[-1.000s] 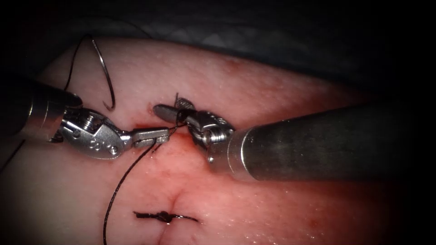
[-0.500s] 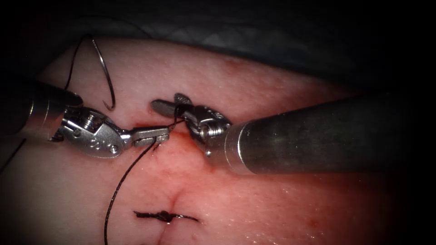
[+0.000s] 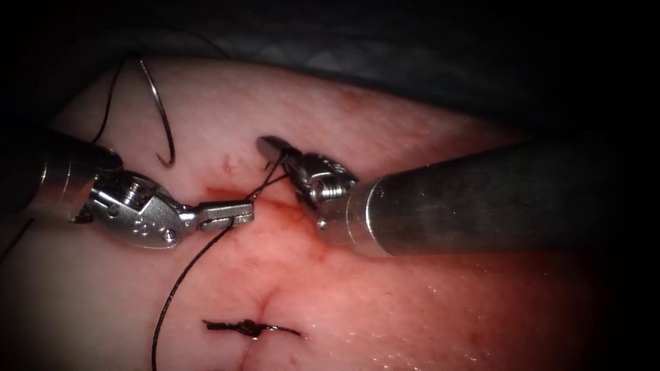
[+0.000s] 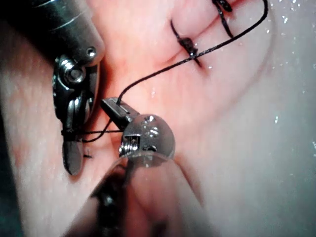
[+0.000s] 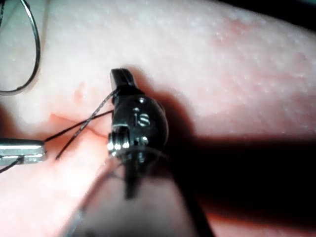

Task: Wound Closure
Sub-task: Grab the suture tail with the right gripper, then pull up with the left needle driver and down with the right needle driver

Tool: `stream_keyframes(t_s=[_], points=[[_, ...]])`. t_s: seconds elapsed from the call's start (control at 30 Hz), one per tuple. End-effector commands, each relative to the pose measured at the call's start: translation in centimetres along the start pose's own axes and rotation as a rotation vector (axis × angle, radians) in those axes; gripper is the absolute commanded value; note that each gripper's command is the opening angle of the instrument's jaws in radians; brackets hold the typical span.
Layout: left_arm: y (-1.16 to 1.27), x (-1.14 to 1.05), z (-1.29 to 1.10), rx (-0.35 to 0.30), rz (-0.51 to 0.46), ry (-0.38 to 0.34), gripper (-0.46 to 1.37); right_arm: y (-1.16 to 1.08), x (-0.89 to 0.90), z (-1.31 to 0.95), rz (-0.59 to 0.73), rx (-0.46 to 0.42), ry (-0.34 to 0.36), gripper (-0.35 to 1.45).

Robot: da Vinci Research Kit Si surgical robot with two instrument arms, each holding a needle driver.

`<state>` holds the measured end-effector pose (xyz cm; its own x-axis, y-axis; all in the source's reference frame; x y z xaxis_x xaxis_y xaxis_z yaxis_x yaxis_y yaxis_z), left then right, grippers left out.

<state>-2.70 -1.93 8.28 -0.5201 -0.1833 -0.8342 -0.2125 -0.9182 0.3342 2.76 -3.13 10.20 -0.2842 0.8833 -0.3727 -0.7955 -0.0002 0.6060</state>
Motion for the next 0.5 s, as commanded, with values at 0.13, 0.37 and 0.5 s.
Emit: stream_keyframes(t_s=[0.13, 0.37, 0.5], points=[[-0.01, -0.05, 0.02, -0.006, -0.013, -0.005, -0.35, -0.07, 0.04, -0.08, -0.029, 0.023, 0.016, -0.35], [-0.08, -0.08, 0.04, 0.006, -0.075, -0.024, -0.35, -0.21, 0.00, -0.18, -0.054, 0.042, 0.006, -0.35], [-0.08, -0.08, 0.03, 0.009, -0.098, -0.027, -0.35, -0.25, -0.03, -0.23, -0.067, 0.050, 0.010, -0.35]])
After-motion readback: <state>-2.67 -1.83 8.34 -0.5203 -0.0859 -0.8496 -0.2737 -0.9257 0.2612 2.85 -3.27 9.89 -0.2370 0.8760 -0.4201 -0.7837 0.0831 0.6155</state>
